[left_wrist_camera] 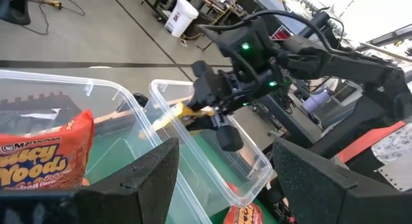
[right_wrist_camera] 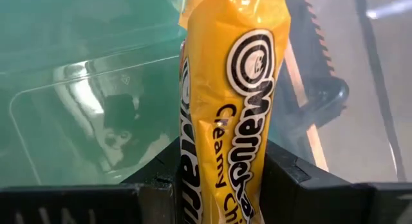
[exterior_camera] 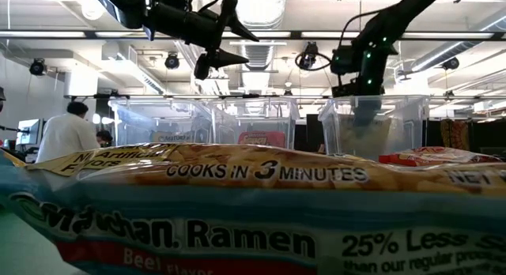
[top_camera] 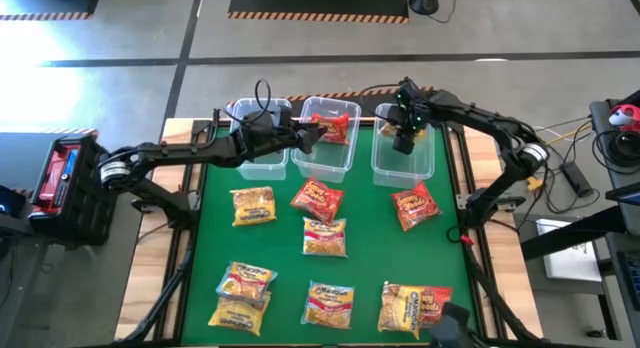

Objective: Sort Maruchan noodles
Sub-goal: Put the top right yellow noodle pack into the top right transparent bin

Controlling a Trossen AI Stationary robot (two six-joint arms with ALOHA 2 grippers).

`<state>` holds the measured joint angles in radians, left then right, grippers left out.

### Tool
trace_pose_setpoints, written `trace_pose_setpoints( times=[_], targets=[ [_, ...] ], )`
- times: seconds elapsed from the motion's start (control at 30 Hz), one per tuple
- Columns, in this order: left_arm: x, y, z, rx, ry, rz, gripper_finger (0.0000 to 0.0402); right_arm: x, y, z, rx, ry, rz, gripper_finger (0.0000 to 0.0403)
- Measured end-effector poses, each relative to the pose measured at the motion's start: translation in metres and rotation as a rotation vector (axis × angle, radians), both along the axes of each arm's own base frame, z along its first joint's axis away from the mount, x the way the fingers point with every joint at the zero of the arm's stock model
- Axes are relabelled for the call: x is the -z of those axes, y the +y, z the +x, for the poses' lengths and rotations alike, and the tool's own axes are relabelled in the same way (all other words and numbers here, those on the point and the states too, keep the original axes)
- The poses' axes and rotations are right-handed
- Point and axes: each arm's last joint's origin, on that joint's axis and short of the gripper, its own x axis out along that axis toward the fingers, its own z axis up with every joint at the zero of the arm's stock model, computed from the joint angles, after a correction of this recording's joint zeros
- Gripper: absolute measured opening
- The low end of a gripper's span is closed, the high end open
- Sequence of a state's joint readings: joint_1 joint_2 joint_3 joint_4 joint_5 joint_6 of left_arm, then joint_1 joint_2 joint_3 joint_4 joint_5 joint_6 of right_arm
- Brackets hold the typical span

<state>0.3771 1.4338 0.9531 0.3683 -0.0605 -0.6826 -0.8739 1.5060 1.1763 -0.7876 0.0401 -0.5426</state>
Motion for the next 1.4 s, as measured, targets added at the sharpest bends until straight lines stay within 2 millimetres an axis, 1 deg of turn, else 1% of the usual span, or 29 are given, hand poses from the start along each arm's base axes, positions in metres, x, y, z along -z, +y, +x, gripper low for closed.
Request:
trace_pose_setpoints(
  times=[0.13, 0.27, 0.47, 0.73, 0.83, 1.0, 1.23, 1.4],
  targets=[
    [0.000, 0.000, 0.000, -0.001, -0.005, -0.011, 0.0233, 0.005, -0.008, 0.004, -0.027, 0.022, 0.014, 0.0123],
    [0.000, 0.000, 0.000, -0.003, -0.011, -0.023, 0.0233, 0.007, -0.012, 0.005, -0.022, 0.023, 0.020, 0.0123],
    [0.000, 0.000, 0.000, -0.003, -0.018, -0.025, 0.0233, 0.006, -0.013, 0.000, -0.031, -0.020, 0.085, 0.0123],
    [-0.001, 0.000, 0.000, -0.009, -0.022, -0.023, 0.0233, 0.006, -0.018, -0.007, -0.005, -0.027, 0.088, 0.0125],
    [-0.001, 0.000, 0.000, -0.009, -0.023, -0.022, 0.0233, 0.008, -0.018, -0.007, 0.000, -0.025, 0.095, 0.0135],
    [-0.001, 0.000, 0.000, -0.012, -0.026, -0.025, 0.0233, 0.009, -0.018, -0.006, 0.068, -0.041, 0.112, 0.0157],
    [-0.001, 0.000, 0.000, -0.013, -0.028, -0.028, 0.0233, 0.009, -0.019, -0.006, 0.080, -0.049, 0.101, 0.0199],
    [-0.001, 0.000, 0.000, -0.013, -0.027, -0.028, 0.0233, 0.008, -0.022, -0.005, 0.060, -0.033, 0.055, 0.0205]
  ],
)
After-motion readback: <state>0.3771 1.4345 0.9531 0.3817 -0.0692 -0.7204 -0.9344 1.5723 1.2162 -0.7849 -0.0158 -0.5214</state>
